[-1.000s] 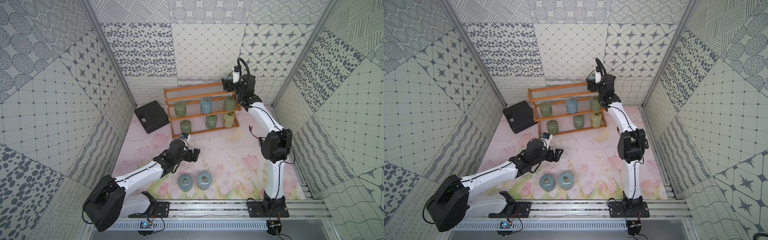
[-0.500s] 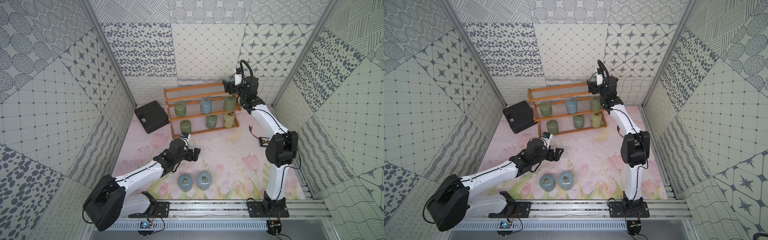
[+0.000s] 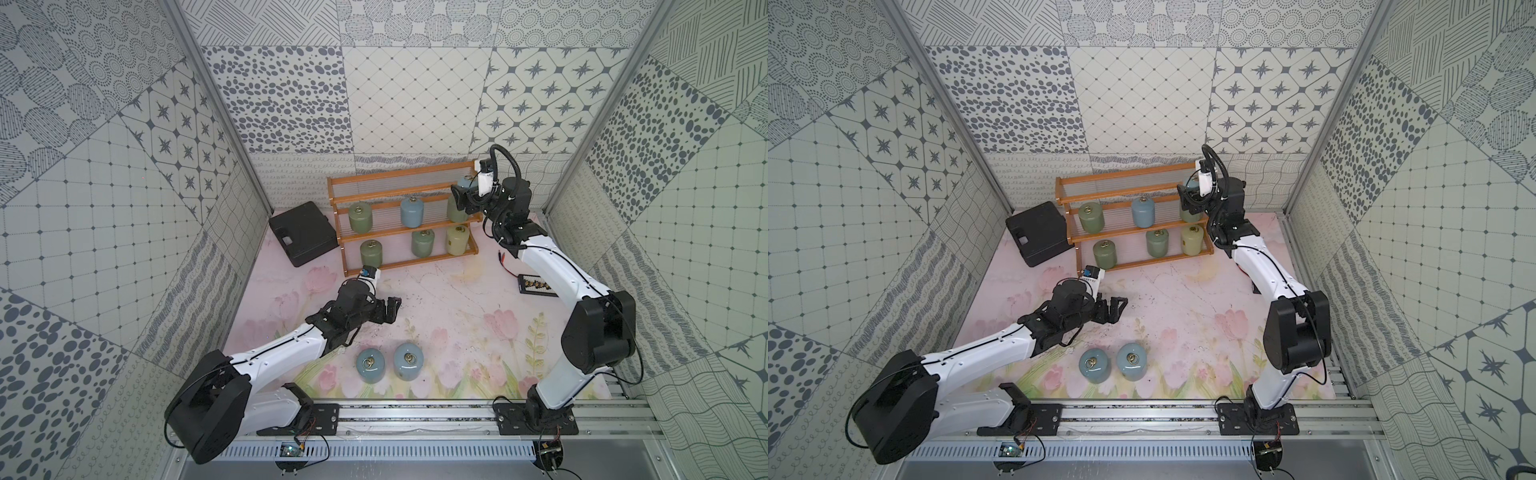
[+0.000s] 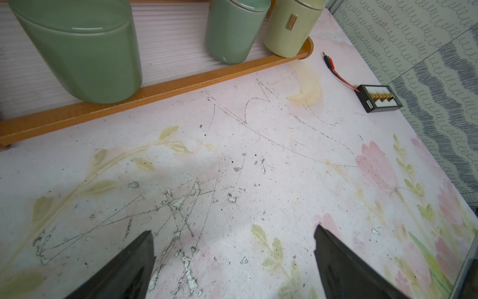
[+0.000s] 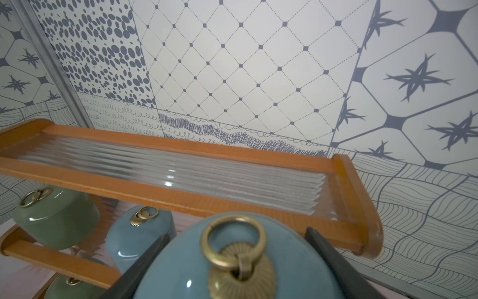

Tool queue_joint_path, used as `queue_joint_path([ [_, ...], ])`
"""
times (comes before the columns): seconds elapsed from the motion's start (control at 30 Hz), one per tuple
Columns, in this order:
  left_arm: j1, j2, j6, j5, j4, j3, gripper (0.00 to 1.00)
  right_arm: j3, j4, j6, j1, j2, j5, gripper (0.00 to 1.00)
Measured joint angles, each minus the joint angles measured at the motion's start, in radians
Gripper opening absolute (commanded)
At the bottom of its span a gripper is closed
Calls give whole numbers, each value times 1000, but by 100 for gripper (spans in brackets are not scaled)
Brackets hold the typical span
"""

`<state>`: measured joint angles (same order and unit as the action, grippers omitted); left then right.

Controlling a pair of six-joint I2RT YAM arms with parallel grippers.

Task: Remove the tea canisters from the shelf
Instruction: Pick up the tea canister from the shelf, then place the tea canister at the center of the board.

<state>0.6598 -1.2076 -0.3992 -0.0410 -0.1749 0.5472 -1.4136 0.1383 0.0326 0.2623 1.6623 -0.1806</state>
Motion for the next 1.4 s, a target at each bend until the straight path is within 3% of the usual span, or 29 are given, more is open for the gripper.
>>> queue_joint_path([
  [0.37,0,57,-18,-23,-5,-28,100,416,87,-11,133,-251,47,71],
  [0.73,0,170,-17,-39,28,-35,100,759,201,-55,332,-444,206,71],
  [1.03,0,294,-13,-38,84,-76,100,957,257,-84,472,-568,346,72],
  [1.4,0,367,-13,-37,133,-123,100,1120,308,-127,636,-579,489,72],
])
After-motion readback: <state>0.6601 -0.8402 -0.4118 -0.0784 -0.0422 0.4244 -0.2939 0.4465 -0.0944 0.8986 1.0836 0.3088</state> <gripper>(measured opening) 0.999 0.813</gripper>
